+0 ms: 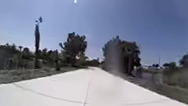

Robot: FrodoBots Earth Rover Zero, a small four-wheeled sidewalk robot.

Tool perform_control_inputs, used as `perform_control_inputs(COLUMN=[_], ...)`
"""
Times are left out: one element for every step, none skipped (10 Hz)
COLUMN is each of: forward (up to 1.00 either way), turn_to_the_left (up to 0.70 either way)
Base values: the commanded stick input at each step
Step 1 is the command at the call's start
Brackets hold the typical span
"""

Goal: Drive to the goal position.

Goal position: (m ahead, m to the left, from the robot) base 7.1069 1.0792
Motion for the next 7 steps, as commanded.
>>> perform_control_inputs(forward=[0.45,0.45,0.45,0.45,0.45,0.45,0.45], turn_to_the_left=[0.0,0.0,0.0,0.0,0.0,0.0,0.0])
